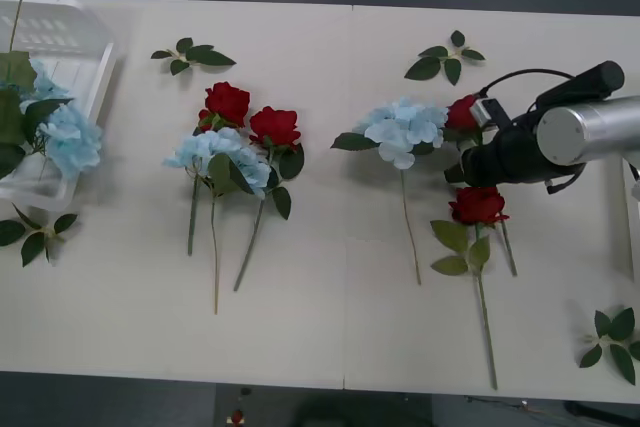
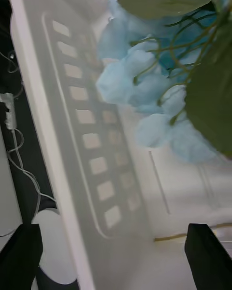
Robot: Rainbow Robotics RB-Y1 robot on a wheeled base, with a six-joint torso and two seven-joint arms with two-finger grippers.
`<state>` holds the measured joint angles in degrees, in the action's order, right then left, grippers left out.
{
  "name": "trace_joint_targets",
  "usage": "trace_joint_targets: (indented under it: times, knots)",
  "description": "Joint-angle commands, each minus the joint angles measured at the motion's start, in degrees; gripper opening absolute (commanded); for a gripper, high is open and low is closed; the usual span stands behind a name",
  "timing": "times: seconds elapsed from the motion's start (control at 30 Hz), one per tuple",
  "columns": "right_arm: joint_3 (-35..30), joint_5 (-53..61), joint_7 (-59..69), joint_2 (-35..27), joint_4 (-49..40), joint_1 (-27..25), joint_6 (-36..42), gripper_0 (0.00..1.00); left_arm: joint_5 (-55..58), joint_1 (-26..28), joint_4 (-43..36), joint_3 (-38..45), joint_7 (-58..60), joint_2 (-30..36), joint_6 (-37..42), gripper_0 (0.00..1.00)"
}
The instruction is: Put the red flowers into the right box and the blue flowers into the left box
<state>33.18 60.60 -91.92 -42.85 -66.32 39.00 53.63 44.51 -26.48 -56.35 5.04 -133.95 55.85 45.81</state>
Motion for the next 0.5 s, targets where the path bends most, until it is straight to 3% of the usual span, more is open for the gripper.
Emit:
trace_joint_targets:
  times: [0.03,0.07,0.1,0.23,0.5]
  knots:
    - [-0.05,-0.22,-2.3,-0.3,1.19,2.4,-0.37,0.68,2.33,-0.85,-5.35,4.89,0.18,1.72,7.1,0.88]
    - [-0.05,-0.31,-2.56,-0.3,1.45,2.4,-0.37,0.57,3.12,-0.85,-6.58,6.38,0.01,1.81,9.65,0.88]
    - [-0.05,-0.31,-2.56,-0.3,1.54,2.4,-0.37,0.52,3.56,-0.85,-7.11,7.18,-0.08,1.81,10.88,0.88]
    - [-0.14,-0.4,-3.09,-0.48,1.72,2.48,-0.46,0.02,7.6,-0.76,-14.32,12.19,-0.34,1.89,21.34,0.88]
    - [-2.25,0.48,-3.09,-1.97,1.72,2.66,-0.28,0.0,20.88,-0.68,-23.11,14.47,5.19,1.81,32.06,0.88]
